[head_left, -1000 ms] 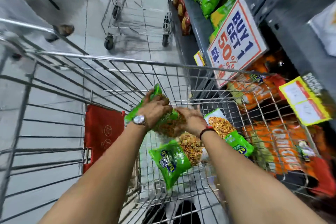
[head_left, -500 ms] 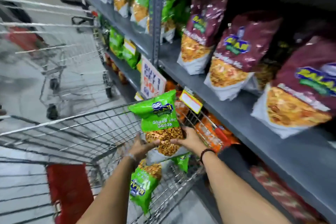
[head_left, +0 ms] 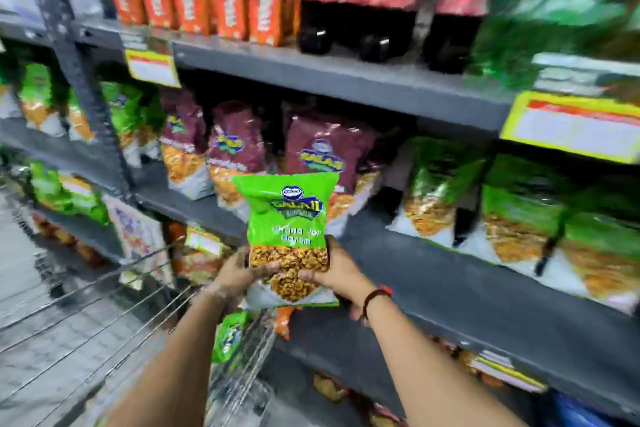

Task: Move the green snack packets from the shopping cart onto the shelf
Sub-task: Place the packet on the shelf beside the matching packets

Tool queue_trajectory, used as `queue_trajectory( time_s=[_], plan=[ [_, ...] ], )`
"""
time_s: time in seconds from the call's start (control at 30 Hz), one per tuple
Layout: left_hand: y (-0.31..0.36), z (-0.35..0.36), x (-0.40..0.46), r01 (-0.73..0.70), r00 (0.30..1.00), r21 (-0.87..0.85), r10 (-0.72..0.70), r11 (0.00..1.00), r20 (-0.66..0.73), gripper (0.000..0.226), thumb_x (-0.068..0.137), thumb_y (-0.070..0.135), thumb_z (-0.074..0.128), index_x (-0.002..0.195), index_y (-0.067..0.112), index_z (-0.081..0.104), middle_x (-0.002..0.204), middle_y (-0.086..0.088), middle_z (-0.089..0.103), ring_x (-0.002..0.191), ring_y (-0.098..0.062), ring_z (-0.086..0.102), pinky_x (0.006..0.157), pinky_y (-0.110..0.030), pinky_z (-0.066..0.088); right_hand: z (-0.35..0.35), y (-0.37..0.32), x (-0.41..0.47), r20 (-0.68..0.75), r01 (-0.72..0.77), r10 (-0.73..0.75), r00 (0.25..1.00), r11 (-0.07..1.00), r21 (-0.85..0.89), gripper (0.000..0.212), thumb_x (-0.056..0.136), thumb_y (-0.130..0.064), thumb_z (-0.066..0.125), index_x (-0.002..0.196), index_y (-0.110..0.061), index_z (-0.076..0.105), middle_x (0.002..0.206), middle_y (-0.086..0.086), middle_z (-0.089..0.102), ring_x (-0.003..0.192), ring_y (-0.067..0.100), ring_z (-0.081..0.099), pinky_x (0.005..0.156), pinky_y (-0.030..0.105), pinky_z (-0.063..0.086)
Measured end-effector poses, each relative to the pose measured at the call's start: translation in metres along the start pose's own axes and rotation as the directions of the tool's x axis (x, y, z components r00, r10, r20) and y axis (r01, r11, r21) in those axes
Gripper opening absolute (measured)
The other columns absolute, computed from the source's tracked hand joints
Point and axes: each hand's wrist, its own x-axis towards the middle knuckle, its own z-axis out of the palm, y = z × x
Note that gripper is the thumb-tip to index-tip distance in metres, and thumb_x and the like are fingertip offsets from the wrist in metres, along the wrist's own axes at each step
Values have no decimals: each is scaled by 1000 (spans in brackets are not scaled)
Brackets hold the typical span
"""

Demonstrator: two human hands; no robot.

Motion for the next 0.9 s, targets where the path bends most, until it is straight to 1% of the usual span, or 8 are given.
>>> queue_trajectory(
  time_s=[0.1,0.2,0.33,0.43,0.53,0.6,0.73,0.9],
  plan=[
    [13,61,12,-51,992,40,46,998,121,39,59,17,78,91,13,56,66,9,71,54,10,61,58,-13,53,-53,33,-28,-144,-61,62,988,998,9,71,60,-27,81,120,-12,46,118,15,61,112,29,57,97,45,47],
    [21,121,30,-81,970,66,63,995,236,83,45,31,82,113,-2,46,96,-12,63,70,0,63,62,-12,53,-94,66,-51,-288,-123,128,949,992,34,56,66,-22,80,114,-16,51,107,6,64,105,23,60,90,35,47],
    [37,188,56,-79,947,68,54,994,316,37,72,-1,69,102,6,48,105,-20,55,63,3,62,57,-7,49,-135,93,-52,-421,-200,209,883,978,67,58,66,-22,79,117,-12,52,113,13,67,107,27,60,90,36,48],
    [49,209,81,-88,954,132,45,987,297,46,77,5,68,117,1,47,108,-14,57,94,-14,53,70,-19,46,-156,99,-32,-457,-166,199,867,980,111,66,66,-17,79,123,-15,46,113,7,64,109,24,59,96,38,48],
    [54,216,113,-81,956,175,28,981,292,48,78,9,67,121,0,48,118,-18,60,105,-21,54,88,-29,47,-167,100,-8,-443,-139,188,877,980,141,69,69,-13,76,128,-15,41,113,2,59,109,18,55,99,36,43],
    [57,218,129,-78,955,199,16,977,297,47,77,12,68,119,1,50,119,-19,61,109,-28,57,94,-38,45,-173,102,6,-447,-125,183,875,980,157,67,70,-9,75,128,-14,41,117,7,60,111,22,56,100,38,44],
    [48,225,149,-68,940,230,-15,971,340,48,76,13,70,119,5,51,110,-8,61,103,-20,55,94,-42,46,-178,117,21,-473,-153,237,849,966,209,68,72,-2,72,129,-10,37,114,5,56,111,20,53,97,35,43],
    [24,231,146,-94,942,264,0,960,337,49,72,12,71,116,1,52,114,-20,64,97,-17,55,73,-13,46,-169,135,12,-459,-206,282,842,956,209,75,64,-18,75,127,-17,35,115,4,56,119,29,53,102,47,43]
  ],
)
